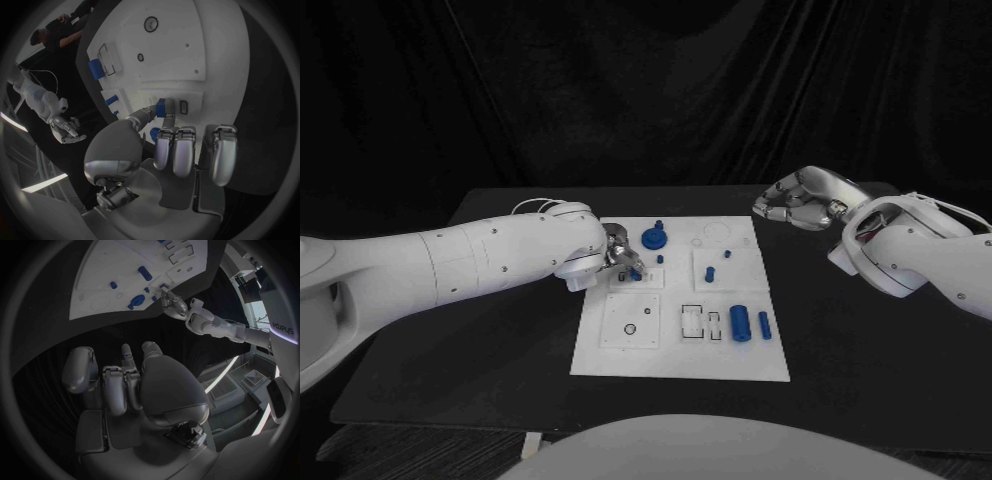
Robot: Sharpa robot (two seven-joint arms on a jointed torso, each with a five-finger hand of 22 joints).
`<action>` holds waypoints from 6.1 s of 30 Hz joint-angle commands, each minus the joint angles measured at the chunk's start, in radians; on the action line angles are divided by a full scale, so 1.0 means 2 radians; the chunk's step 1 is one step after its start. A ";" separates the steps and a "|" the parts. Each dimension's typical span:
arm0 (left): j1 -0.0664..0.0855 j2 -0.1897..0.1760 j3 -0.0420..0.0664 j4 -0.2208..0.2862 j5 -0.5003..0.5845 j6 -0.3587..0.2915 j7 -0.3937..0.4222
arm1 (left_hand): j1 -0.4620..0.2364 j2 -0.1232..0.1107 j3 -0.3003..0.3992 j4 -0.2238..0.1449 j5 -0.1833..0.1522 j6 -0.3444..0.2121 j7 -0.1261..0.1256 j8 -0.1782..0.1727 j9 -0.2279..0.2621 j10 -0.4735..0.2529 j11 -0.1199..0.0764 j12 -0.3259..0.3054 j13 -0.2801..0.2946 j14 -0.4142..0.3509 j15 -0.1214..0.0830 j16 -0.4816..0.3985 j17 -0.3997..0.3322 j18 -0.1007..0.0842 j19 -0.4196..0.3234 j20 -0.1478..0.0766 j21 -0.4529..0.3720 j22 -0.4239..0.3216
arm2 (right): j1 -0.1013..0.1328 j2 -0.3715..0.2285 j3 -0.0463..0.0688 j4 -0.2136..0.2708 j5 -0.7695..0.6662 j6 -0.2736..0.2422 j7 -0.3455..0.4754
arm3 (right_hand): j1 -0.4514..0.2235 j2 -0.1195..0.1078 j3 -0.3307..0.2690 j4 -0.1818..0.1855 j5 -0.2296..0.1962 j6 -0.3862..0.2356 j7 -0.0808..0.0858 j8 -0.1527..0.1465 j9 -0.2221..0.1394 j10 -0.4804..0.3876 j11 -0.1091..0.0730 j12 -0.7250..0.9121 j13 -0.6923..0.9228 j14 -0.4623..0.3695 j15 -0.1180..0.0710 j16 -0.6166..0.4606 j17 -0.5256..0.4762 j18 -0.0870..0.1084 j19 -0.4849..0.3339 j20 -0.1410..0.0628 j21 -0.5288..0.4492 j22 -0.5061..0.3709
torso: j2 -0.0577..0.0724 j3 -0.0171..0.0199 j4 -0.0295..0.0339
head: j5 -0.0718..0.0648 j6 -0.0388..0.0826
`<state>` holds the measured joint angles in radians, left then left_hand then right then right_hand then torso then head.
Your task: Assemble the parts on the task board
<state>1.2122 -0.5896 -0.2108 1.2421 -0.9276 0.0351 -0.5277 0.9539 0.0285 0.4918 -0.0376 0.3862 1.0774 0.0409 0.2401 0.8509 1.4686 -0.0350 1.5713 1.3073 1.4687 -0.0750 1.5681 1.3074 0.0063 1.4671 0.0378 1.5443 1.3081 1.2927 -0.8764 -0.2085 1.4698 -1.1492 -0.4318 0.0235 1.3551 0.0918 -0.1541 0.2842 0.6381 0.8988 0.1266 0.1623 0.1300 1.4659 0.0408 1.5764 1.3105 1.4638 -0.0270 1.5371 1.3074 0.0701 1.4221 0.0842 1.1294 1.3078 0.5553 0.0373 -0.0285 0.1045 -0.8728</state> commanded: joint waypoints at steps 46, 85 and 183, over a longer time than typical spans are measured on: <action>-0.005 0.009 -0.001 -0.014 0.001 0.022 -0.002 | -0.035 0.003 -0.149 0.109 -0.165 -0.022 0.003 0.011 0.052 0.051 0.007 0.000 0.132 0.051 0.005 0.001 0.132 0.005 0.030 0.006 -0.015 0.120 | -0.006 0.000 0.000 -0.001 -0.002 0.016 -0.015 | 0.007 0.001 0.004 -0.001 0.002 -0.002 0.003 -0.002 -0.001 0.052 0.004 -0.003 0.130 0.047 0.002 -0.002 0.110 0.010 -0.004 -0.001 -0.003 0.070 | 0.000 -0.0001 0.0002 | 0.002 0.000; -0.011 -0.028 -0.001 0.044 -0.087 -0.045 0.030 | -0.004 0.001 -0.182 0.116 -0.149 -0.061 0.006 0.040 0.091 0.051 0.009 0.000 0.132 0.051 0.006 0.001 0.132 0.006 0.029 0.006 -0.019 0.119 | -0.008 0.001 0.000 -0.004 -0.002 0.020 -0.015 | 0.008 0.000 0.005 -0.001 0.002 -0.002 0.003 -0.002 -0.001 0.052 0.005 -0.003 0.130 0.047 0.003 -0.003 0.109 0.011 -0.005 -0.001 -0.005 0.070 | 0.000 -0.0001 -0.0001 | 0.006 0.000; 0.038 0.017 0.000 -0.038 0.006 0.183 0.006 | 0.073 -0.013 -0.080 0.046 -0.049 -0.041 0.001 0.013 0.045 0.051 0.005 0.000 0.132 0.051 0.003 0.001 0.132 0.003 0.036 0.003 -0.011 0.123 | -0.013 0.005 0.000 -0.011 -0.002 0.035 -0.021 | 0.015 0.000 0.011 -0.002 0.003 -0.003 0.004 -0.004 -0.003 0.052 0.006 -0.003 0.130 0.045 0.004 -0.008 0.103 0.013 -0.010 0.000 -0.020 0.066 | 0.000 -0.0003 -0.0002 | 0.002 0.000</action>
<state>1.2849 -0.5599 -0.2126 1.1737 -0.9487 0.3508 -0.4914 1.0997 0.0083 0.3291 0.0510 0.2942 0.9873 0.0424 0.2718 0.9413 1.4682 -0.0213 1.5713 1.3073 1.4650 -0.0642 1.5681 1.3074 0.0063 1.4671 0.0451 1.5176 1.3076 1.2693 -0.8661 -0.2083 1.4490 -1.1493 -0.3707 -0.0033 1.3724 0.0906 -0.1375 0.2785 0.6381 0.8951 0.1302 0.1576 0.1265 1.4658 0.0480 1.5762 1.3099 1.4604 -0.0237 1.5255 1.3074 0.0861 1.4078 0.0840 1.0964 1.3073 0.5554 0.0369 -0.0288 0.1062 -0.8728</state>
